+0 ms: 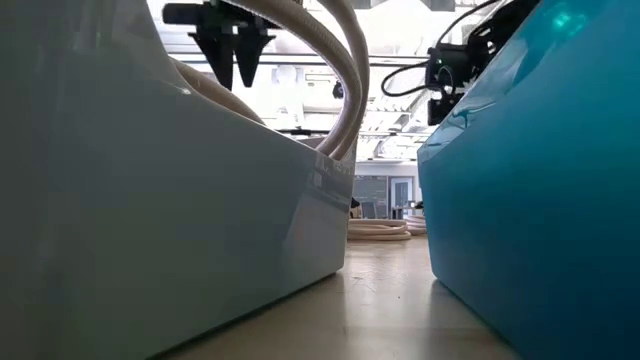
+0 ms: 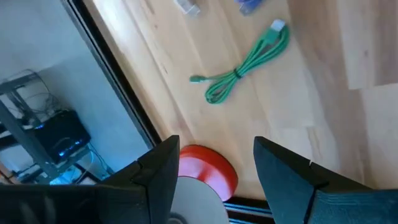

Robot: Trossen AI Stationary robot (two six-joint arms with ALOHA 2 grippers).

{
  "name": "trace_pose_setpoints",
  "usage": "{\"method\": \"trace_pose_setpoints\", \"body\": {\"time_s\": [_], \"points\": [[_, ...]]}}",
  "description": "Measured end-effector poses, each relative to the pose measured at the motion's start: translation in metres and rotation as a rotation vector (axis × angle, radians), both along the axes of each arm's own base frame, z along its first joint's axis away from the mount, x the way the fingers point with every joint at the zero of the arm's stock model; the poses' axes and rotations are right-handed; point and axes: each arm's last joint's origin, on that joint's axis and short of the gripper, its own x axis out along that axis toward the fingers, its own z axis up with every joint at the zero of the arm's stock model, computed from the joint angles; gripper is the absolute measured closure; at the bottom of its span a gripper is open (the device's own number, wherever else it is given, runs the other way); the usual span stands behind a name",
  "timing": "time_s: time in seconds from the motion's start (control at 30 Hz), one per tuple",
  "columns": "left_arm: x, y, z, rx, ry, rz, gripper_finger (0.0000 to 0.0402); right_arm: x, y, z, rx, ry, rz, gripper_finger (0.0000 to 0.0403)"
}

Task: Pick & Place USB Port
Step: Put the light brown HDMI cable into the white bin

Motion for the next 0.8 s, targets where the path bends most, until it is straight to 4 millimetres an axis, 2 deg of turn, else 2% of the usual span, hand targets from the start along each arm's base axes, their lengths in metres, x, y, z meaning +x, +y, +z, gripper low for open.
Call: {"method": "trace_pose_setpoints", "body": {"time_s": [0.2, 0.47, 0.8], "points": [[0.008, 0.023, 0.000, -0.069, -0.054, 0.003, 0.0205, -0.001, 0.000, -0.007, -0.033, 0.005, 0.069, 0.0320], [0.026, 0.038, -0.001, -0.160, -0.152, -0.172, 0.0205, 0.005, -0.003, -0.022, -0.006, 0.027, 0.108, 0.0320], [0.031, 0.051, 0.001, -0.165, -0.184, -0.242, 0.0205, 0.020, -0.012, -0.048, -0.013, 0.053, 0.129, 0.0320]]}}
